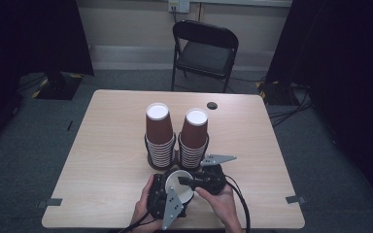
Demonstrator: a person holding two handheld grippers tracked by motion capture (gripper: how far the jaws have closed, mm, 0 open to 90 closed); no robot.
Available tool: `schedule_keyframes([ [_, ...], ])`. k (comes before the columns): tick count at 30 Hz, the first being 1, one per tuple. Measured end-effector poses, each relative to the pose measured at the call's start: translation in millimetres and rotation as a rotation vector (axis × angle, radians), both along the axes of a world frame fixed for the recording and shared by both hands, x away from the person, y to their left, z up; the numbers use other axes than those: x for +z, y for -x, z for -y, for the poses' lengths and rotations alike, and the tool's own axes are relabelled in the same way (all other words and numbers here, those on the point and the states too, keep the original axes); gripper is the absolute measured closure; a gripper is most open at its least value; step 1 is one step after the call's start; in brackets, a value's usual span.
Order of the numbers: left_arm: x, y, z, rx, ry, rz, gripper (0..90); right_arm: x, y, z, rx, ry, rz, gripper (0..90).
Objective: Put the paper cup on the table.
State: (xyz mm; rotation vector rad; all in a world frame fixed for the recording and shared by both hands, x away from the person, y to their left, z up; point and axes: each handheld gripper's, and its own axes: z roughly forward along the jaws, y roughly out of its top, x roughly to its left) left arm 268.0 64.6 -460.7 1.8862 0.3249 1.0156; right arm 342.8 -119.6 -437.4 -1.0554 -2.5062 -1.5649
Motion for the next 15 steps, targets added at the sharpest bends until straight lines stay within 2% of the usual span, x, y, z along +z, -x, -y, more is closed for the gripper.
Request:
schedule_keyframes([
  [1,-0.2,-1.6,-1.3,0.000,0.024,-0.008,8.3,0.4,0.2,0.7,-0.005,-0.006,0.004,66.6],
  [3,0.6,-2.4,-2.8,0.001,0.015,-0.019,8.3,1.2,0.6,2.1,-0.013,-0.016,0.010,65.8],
  [4,-0.5,-5.0,-3.0,0.001,0.048,-0.030,8.4,1.9,1.1,4.3,-0.019,-0.026,0.027,64.7],
  [6,-0.3,-6.5,-3.6,0.001,0.045,-0.038,8.4,2.2,0.9,5.9,-0.028,-0.036,0.033,63.2],
  [7,-1.9,-7.2,-1.4,-0.005,0.095,-0.049,8.4,2.2,0.9,5.9,-0.028,-0.036,0.033,63.2],
  [8,0.1,-7.9,-3.6,0.002,0.059,-0.047,8.4,2.3,0.5,6.6,-0.032,-0.042,0.040,62.8],
  [9,-0.1,-8.8,-2.7,0.006,0.104,-0.061,8.4,2.9,0.5,7.8,-0.037,-0.059,0.049,61.6],
  [13,0.0,-10.7,-6.1,0.005,0.116,-0.087,8.5,3.3,1.7,9.4,-0.040,-0.086,0.074,58.9],
  [14,-0.9,-12.0,-7.9,0.002,0.137,-0.104,8.5,3.4,3.5,10.8,-0.047,-0.102,0.092,57.6],
  [15,-0.9,-12.0,-7.9,0.002,0.137,-0.104,8.4,3.4,3.5,10.8,-0.047,-0.102,0.092,57.6],
])
